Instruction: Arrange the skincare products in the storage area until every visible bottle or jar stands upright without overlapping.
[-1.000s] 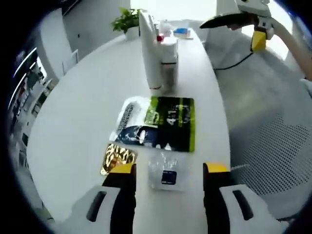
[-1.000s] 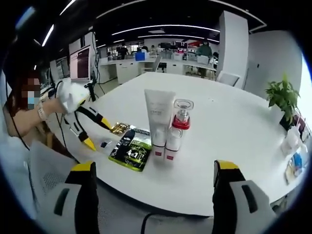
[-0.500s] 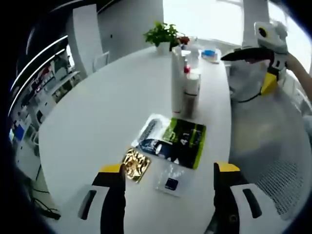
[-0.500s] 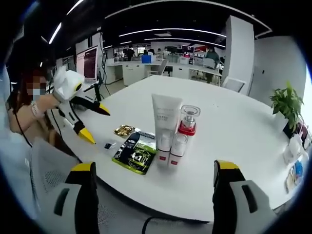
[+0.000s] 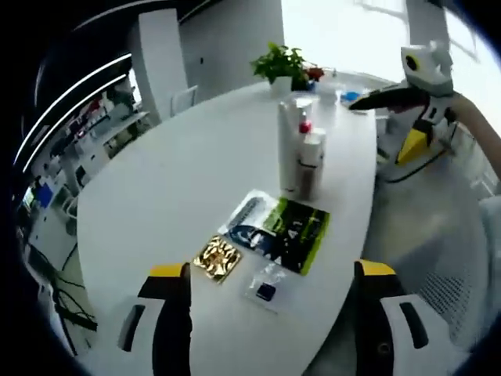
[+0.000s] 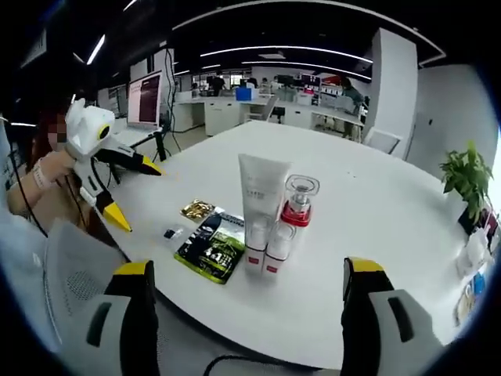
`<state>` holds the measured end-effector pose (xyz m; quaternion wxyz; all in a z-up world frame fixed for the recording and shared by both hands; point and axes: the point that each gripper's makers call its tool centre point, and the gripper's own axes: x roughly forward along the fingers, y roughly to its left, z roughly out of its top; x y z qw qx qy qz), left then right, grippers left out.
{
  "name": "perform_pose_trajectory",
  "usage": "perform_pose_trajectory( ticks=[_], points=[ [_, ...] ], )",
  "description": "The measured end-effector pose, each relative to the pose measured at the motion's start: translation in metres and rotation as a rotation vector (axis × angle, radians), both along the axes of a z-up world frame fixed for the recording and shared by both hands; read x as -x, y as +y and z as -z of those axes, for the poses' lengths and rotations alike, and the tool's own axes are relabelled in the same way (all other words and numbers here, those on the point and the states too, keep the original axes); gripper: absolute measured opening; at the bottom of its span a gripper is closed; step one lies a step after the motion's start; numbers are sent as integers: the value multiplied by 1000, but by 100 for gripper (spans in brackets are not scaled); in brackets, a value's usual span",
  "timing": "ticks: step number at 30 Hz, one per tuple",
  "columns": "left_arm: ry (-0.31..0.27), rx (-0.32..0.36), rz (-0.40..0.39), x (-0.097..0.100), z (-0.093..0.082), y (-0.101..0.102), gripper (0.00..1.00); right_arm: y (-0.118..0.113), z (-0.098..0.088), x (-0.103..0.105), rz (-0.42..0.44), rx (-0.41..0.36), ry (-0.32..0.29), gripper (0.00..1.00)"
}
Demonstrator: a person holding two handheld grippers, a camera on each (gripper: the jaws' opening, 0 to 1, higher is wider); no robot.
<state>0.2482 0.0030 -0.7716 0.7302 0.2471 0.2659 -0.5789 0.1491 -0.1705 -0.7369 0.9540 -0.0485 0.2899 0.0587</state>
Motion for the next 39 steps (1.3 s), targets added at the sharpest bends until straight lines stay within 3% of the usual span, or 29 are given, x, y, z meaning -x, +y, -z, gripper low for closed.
perform_pose_trajectory(
  ticks=[9, 14, 28, 39],
  points=[
    [-12, 27, -103, 3, -9, 3, 91, -15, 1, 8, -14, -16, -17, 100],
    [-3, 90, -158, 9, -17, 0, 97, -23, 2, 16, -21, -25, -19, 100],
    [4, 144, -310, 26, -25, 13, 97, -30, 3, 26, -90, -33, -23, 100],
    [-5, 127, -382, 41, -21, 28, 97, -29, 6, 33, -138, -31, -19, 100]
  ],
)
